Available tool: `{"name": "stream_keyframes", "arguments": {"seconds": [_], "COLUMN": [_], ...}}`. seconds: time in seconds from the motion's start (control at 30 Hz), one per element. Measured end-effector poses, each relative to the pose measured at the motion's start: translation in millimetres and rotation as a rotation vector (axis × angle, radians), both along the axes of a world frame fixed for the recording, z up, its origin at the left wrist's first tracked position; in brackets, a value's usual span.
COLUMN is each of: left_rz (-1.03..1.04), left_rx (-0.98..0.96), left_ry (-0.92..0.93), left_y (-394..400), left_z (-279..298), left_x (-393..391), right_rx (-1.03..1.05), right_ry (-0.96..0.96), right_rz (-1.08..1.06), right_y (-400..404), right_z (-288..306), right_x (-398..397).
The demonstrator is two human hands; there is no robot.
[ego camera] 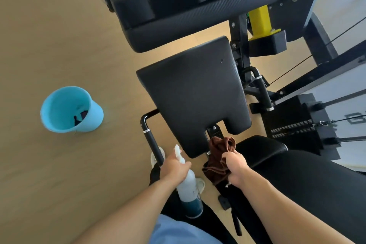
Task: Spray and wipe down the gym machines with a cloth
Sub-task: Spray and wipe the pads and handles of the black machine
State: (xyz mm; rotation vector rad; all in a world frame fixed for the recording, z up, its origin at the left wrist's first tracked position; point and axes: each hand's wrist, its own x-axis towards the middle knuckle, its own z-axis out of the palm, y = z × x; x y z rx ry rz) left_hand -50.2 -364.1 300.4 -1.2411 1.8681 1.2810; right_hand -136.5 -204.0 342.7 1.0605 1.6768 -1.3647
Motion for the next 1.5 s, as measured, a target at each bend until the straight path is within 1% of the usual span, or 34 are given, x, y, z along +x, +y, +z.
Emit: {"name": "stream_keyframes", "arguments": {"seconds": [0.07,0.1,0.17,0.23,0.27,0.3,0.33,0.37,0.4,0.43,0.47,0.5,0.6,0.7,0.77,0.87,0.93,1.0,1.1,1.13,1.2,1.27,1.33,1.4,1.43,1.5], "left_rz": [-0.012,-0.04,-0.103,-0.129,-0.133,-0.138,-0.146,-0.156,-0.166,-0.18,-0.204,-0.23,-0.279,-0.237,-0.189,-0.217,-0.228,-0.215,-0.209,-0.197,-0.124,-0.054,-0.02,-0.027,-0.062,-0.163], "left_rx": [-0.071,-0.108,-0.175,-0.24,-0.263,-0.289,-0.31,-0.33,-0.352,-0.375,-0.391,-0.4,-0.375,-0.348,-0.313,-0.296,-0.289,-0.269,-0.275,-0.295,-0.332,-0.37,-0.378,-0.392,-0.402,-0.411], "left_ry": [0.011,0.016,0.031,0.054,0.062,0.066,0.065,0.06,0.049,0.044,0.037,0.034,0.055,0.098,0.122,0.152,0.178,0.197,0.234,0.241,0.222,0.201,0.209,0.225,0.23,0.255], "left_y": [-18,-30,-55,-83,-95,-109,-122,-133,-143,-152,-161,-168,-185,-199,-204,-210,-216,-223,-232,-234,-233,-230,-225,-218,-213,-203], "left_z": [4,7,16,15,15,10,4,0,-5,-12,-19,-25,-42,-54,-59,-58,-57,-56,-55,-56,-57,-55,-54,-49,-47,-40], "left_x": [-8,-14,-30,-49,-59,-69,-79,-87,-93,-99,-104,-110,-124,-128,-126,-127,-133,-143,-154,-156,-157,-153,-149,-149,-151,-158], "right_rx": [0.003,0.016,0.096,0.172,0.158,0.119,0.102,0.149,0.249,0.368,0.462,0.526,0.657,0.672,0.668,0.643,0.595,0.576,0.57,0.569,0.625,0.615,0.568,0.568,0.571,0.561], "right_ry": [0.011,0.049,0.211,0.429,0.52,0.565,0.569,0.573,0.609,0.664,0.721,0.77,0.918,1.048,1.068,1.114,1.153,1.176,1.073,1.058,1.152,1.305,1.414,1.434,1.428,1.409], "right_rz": [-0.032,-0.038,-0.004,0.114,0.223,0.369,0.572,0.814,1.029,1.188,1.276,1.305,1.255,1.249,1.254,1.251,1.284,1.254,1.143,1.154,1.283,1.363,1.409,1.507,1.519,1.446], "right_y": [-19,-32,-57,-84,-96,-111,-126,-136,-144,-148,-151,-153,-161,-175,-182,-191,-202,-224,-280,-297,-311,-296,-261,-213,-187,-142], "right_z": [-11,-17,-25,-35,-43,-58,-75,-95,-118,-142,-161,-175,-207,-226,-233,-224,-212,-199,-171,-164,-163,-175,-192,-215,-225,-236], "right_x": [-13,-20,-33,-44,-51,-58,-66,-73,-79,-86,-92,-95,-86,-57,-51,-76,-107,-150,-207,-216,-214,-196,-166,-134,-122,-115]}}
